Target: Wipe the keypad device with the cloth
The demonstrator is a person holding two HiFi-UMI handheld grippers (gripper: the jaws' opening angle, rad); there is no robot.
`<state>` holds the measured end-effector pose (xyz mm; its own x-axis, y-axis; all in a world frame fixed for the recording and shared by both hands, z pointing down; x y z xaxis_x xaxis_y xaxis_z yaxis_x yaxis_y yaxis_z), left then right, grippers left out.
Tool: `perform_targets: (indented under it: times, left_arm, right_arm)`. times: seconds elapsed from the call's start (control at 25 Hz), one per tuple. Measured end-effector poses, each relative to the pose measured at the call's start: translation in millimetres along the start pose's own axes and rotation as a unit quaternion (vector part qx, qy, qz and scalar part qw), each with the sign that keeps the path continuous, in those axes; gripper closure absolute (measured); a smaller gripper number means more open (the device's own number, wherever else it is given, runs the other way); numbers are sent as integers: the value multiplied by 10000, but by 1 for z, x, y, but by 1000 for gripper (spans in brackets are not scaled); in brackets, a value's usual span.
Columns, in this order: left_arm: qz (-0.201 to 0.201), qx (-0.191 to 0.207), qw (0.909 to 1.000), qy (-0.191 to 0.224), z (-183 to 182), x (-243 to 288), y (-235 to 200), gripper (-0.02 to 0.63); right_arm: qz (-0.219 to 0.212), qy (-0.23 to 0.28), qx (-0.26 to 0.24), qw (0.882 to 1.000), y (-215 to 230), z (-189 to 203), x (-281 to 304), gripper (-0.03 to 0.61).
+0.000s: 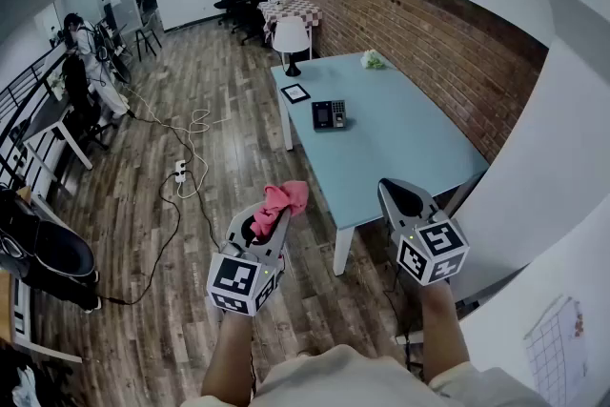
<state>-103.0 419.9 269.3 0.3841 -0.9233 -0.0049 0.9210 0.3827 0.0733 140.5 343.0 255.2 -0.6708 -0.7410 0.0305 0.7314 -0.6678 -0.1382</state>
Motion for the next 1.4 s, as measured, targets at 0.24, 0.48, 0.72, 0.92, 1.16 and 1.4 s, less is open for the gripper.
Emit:
perform_targets:
  times: [0.24, 0.48, 0.72, 0.92, 1.16, 1.4]
  left_arm:
    - [29, -22, 10000, -18, 4, 10, 0, 526]
    - [165, -106, 9998, -46, 12, 8, -5, 526]
    - [324, -96, 9994, -78, 16, 1, -19, 526]
    - [405, -73, 9991, -99, 19, -4, -33, 526]
    - [377, -96, 9991, -186, 22, 10, -54, 526]
    - [296, -56, 9993, -244, 29, 50, -75, 526]
  right_arm:
    - [-69, -19, -51, 10000, 4, 3, 6, 566]
    - [-168, 55, 321, 9993, -3, 5, 8, 565]
    - [-50, -30, 188, 9998, -23, 0, 16, 563]
    - [60, -67, 163, 9998, -32, 4, 25, 563]
    - [131, -21, 186, 9997, -23, 5, 51, 563]
    - [124, 15, 51, 9999, 8, 11, 92, 561]
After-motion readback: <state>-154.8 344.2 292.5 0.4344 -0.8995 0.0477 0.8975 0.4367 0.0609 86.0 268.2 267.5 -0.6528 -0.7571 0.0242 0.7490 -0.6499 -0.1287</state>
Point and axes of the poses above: the fingertips, and each gripper's own axes: x forward along the fingers, y to its right, z out of its underside, the point moved 7 cm from there along -x, backward along the fingers, and after that the axes turned 6 degrees about -x, right-handed, at the moved point
